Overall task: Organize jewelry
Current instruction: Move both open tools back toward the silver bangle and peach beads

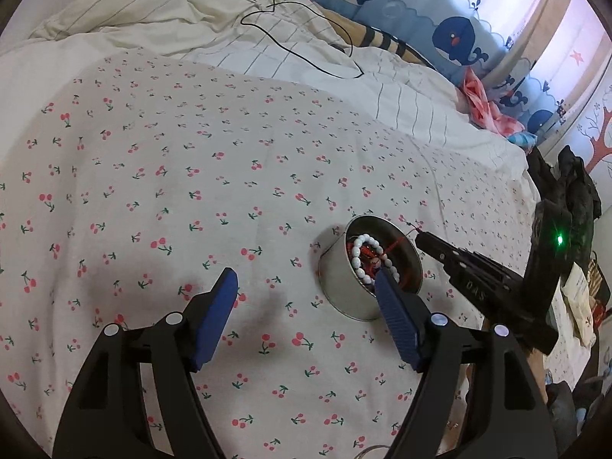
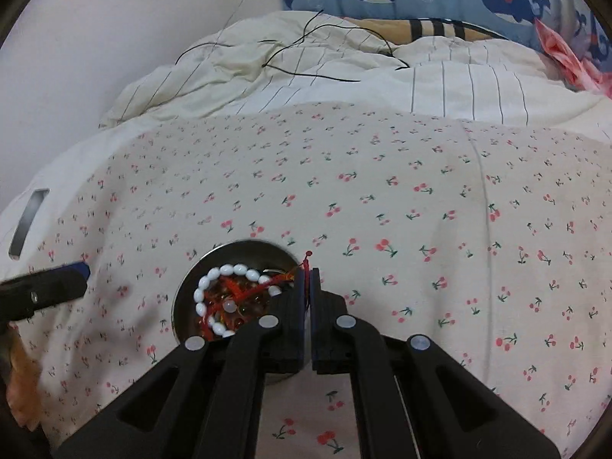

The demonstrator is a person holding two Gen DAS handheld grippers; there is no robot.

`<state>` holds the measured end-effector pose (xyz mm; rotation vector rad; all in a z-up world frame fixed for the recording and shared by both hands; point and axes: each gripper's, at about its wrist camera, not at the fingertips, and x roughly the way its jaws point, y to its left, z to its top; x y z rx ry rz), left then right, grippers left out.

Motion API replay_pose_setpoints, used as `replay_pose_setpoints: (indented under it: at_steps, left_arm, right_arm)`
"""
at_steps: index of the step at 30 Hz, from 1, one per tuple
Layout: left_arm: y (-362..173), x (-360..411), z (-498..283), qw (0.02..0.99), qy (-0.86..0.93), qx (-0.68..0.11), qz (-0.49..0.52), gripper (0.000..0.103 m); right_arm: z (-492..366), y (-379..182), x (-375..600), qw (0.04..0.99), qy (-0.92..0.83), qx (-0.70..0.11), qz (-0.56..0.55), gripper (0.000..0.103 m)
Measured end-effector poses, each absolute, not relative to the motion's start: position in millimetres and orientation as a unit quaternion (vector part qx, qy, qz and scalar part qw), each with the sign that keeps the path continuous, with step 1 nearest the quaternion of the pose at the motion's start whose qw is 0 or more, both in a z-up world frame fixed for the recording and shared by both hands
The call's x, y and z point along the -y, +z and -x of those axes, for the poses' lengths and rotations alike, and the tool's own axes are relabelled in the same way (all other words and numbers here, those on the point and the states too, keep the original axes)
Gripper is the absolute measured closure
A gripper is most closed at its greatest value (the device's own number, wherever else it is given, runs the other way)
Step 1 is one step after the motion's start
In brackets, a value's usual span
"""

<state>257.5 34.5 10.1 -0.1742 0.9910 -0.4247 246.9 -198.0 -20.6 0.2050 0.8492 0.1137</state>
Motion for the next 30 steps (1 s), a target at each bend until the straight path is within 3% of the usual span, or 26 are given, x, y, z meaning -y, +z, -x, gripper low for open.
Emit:
replay_pose_setpoints:
  at_steps: [8, 11, 14, 16, 17, 25, 30]
  left_arm:
    - [8, -30, -257, 0.851, -0.203, -0.478, 0.072, 0.030]
    - [8, -30, -258, 0.851, -0.202, -0.480, 0.074, 0.028]
    - [8, -30, -258, 0.850, -0.201, -0.480, 0.074, 0.028]
    - [7, -30, -258, 0.849, -0.203, -0.482, 0.073, 0.027]
    - [7, -30, -259, 0.849, -0.204, -0.482, 0.072, 0.026]
    - [5, -20, -251, 0.837, -0.226, -0.498, 0.035, 0.024]
    - [-2, -3, -209, 0.821, -0.269, -0.502, -0.041, 0.023]
  right_arm:
    - [-243, -18, 170, 0.906, 0.092, -0.412, -0.029, 0.097]
    - [-251, -29, 155, 0.888, 0.114, -0.446, -0.012, 0.097]
    - [-253, -35, 155, 0.878, 0.115, -0.463, -0.013, 0.082]
    - [-249, -27, 160, 0.883, 0.115, -0.454, -0.025, 0.053]
    - [-244, -20, 163, 0.888, 0.114, -0.444, -0.028, 0.050]
    - [-177, 24, 203, 0.909, 0.075, -0.405, -0.065, 0.045]
    - [-92, 15, 221, 0.894, 0.069, -0.438, -0.069, 0.045]
